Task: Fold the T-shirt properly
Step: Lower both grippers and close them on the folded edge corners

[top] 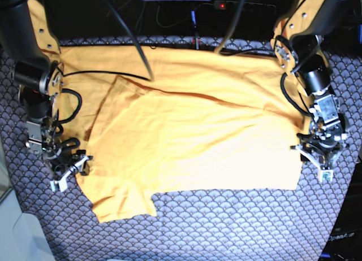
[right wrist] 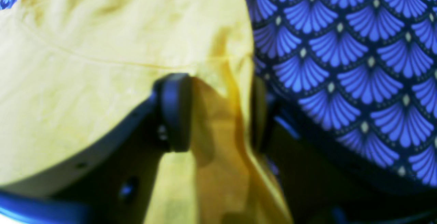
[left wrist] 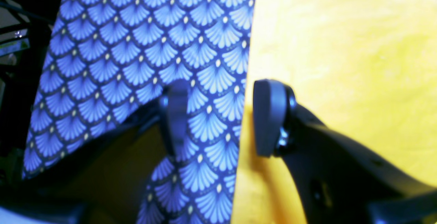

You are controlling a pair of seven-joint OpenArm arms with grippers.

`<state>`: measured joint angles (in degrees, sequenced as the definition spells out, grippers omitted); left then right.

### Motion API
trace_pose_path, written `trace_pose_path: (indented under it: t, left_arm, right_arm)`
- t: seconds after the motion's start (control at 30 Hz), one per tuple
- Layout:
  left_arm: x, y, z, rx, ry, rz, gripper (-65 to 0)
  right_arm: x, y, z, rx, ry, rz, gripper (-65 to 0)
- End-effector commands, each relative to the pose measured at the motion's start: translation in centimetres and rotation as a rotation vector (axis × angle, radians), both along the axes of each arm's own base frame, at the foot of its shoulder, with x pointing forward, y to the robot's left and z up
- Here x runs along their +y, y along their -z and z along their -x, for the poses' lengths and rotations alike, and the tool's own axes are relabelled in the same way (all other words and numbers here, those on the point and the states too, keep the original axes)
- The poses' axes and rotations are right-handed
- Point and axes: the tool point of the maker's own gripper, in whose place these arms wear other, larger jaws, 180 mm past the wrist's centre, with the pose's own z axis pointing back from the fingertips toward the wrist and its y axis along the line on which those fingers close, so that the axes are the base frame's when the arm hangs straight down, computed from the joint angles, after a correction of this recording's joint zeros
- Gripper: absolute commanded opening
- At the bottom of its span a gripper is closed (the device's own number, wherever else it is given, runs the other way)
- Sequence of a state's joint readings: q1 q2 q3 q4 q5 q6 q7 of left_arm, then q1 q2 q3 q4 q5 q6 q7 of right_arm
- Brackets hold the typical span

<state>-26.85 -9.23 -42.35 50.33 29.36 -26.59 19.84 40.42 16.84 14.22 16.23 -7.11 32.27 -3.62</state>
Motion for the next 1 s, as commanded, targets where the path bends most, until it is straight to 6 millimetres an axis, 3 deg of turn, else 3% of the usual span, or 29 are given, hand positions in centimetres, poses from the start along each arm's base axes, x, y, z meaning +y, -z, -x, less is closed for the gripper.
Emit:
trace_pose_path:
  t: [0.0,0.33,0.43,0.57,0.67,0.8,0.97]
  left_arm:
    - [1.0,-2.6,-1.4,-0.073,-0.011,-0.023,-35.6]
    - [1.1,-3.1,-1.7,-0.083,-0.014,-0.024,-35.5]
    - [1.1,-3.8,-2.3,-0.100,-0.015,-0.024,-30.2]
    - [0.9,-4.9,-3.2,-0.132,-0.009,-0.019,-17.7]
    - [0.5,-6.4,-4.5,-0.199,-0.005,-0.015,-16.5]
    - [-0.9,-5.3,-6.4,-0.210,-0.002,0.059,-16.4]
    - [0.0,-3.6,-7.4,-0.222,-0.048,0.106,-16.4]
  right_arm:
    - [-0.4,-2.1,-1.5,-0.050,-0.001,0.000,-46.1]
    - [-0.8,-2.6,-1.8,-0.063,0.003,0.005,-59.4]
    - [-0.8,-2.5,-1.7,-0.062,0.003,0.005,-63.7]
    - [-0.8,-2.4,-1.6,-0.059,0.003,0.005,-64.3]
    - [-0.8,-2.3,-1.6,-0.057,0.003,0.005,-64.3]
    - [-0.8,-2.3,-1.5,-0.054,0.003,0.005,-64.3]
    - [-0.9,-2.3,-1.5,-0.053,0.003,0.007,-64.3]
